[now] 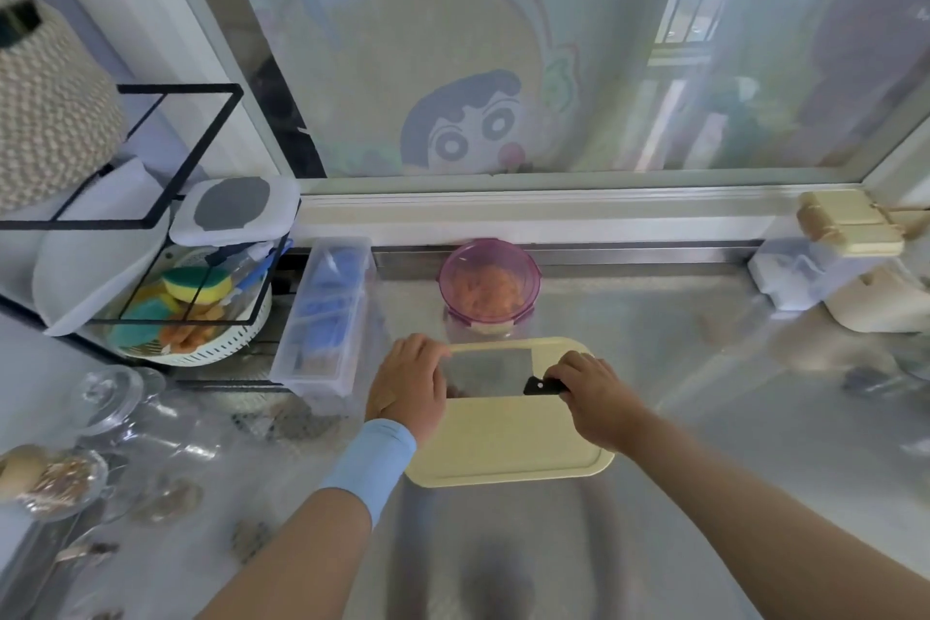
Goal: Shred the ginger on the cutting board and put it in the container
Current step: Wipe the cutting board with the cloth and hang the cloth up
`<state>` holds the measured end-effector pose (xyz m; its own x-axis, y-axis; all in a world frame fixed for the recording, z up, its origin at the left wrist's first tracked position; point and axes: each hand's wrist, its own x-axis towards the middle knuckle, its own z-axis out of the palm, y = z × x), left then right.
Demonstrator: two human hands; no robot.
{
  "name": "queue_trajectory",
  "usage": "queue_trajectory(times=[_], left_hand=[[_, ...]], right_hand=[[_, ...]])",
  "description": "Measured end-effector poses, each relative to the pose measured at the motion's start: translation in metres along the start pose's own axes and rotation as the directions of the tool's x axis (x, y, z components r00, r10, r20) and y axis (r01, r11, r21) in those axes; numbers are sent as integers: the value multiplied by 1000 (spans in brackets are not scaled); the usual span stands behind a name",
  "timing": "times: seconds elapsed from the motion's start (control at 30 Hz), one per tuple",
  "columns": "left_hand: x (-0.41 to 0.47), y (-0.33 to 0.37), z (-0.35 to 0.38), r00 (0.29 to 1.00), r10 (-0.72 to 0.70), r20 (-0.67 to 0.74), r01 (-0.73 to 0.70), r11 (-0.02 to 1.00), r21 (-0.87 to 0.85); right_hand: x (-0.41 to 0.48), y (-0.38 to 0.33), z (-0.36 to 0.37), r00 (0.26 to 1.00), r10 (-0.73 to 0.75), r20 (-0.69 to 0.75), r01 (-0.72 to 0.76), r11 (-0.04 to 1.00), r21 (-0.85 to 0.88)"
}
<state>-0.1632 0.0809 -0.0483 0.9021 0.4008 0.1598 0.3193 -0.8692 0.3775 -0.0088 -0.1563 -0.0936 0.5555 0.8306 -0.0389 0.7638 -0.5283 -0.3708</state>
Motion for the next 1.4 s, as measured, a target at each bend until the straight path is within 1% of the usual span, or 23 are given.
queue_trajectory(times=[0.07, 0.13, 0.2, 0.27, 0.33, 0.4, 0.47, 0.53, 0.6, 0.67, 0.7, 0.77, 0.83, 0.9, 0.93, 0.97, 1.03, 1.1, 1.2, 1.3, 1.4], left_hand=[[-9, -9, 16, 974, -27, 224, 25, 1000, 10], [-16, -14, 29, 899, -55, 435, 50, 998, 23], [-18, -15, 38, 817, -91, 570, 83, 996, 40], [-15, -16, 44, 770, -108, 628, 91, 994, 59], [-6, -15, 44, 768, -112, 631, 86, 994, 72], [7, -12, 38, 778, -105, 619, 78, 994, 71], [24, -10, 32, 809, -108, 578, 88, 994, 62], [47, -9, 25, 872, -145, 468, 137, 989, 52], [76, -9, 20, 925, -181, 333, 191, 982, 3], [106, -8, 18, 938, -233, 256, 262, 962, -82], [121, -8, 20, 935, -261, 241, 295, 948, -119], [145, -7, 24, 908, -328, 261, 373, 917, -144], [164, -6, 28, 867, -397, 301, 446, 888, -113], [172, -8, 32, 827, -441, 349, 484, 874, -43], [175, -10, 32, 816, -451, 362, 490, 871, -21], [178, -14, 33, 819, -445, 361, 485, 874, -23], [180, -23, 37, 823, -428, 374, 490, 867, -86], [179, -31, 40, 803, -430, 411, 529, 833, -162], [178, -37, 40, 796, -437, 419, 551, 809, -204], [176, -40, 40, 804, -435, 404, 553, 797, -242], [174, -42, 39, 813, -441, 380, 551, 795, -254]], right_hand=[[-7, 3, 11, 997, 34, 76, -33, 999, -11], [-11, 6, 22, 989, 56, 135, -54, 998, -13], [-12, 7, 30, 978, 83, 191, -80, 997, -22], [-11, 8, 34, 965, 118, 232, -112, 993, -38], [-7, 7, 30, 957, 141, 255, -121, 988, -93], [1, 5, 20, 956, 120, 267, -79, 984, -158], [17, 2, 4, 970, 92, 224, -57, 986, -159], [42, -3, -13, 988, 70, 134, -53, 990, -129], [74, -10, -26, 999, 41, 35, -38, 994, -100], [109, -19, -37, 999, 30, -32, -32, 997, -68], [127, -24, -42, 998, 41, -46, -43, 998, -50], [158, -35, -51, 996, 83, -42, -84, 996, -29], [187, -42, -55, 993, 117, -25, -118, 991, -63], [210, -46, -53, 990, 135, -26, -137, 985, -107], [219, -47, -51, 989, 145, -22, -146, 981, -128], [226, -47, -48, 988, 154, -20, -155, 979, -134], [237, -46, -40, 985, 171, -26, -173, 976, -131], [243, -45, -34, 982, 183, -42, -187, 974, -126], [246, -44, -29, 980, 192, -48, -196, 975, -102], [249, -42, -27, 989, 141, -37, -145, 981, -129], [253, -43, -26, 1000, 23, -14, -26, 966, -259]])
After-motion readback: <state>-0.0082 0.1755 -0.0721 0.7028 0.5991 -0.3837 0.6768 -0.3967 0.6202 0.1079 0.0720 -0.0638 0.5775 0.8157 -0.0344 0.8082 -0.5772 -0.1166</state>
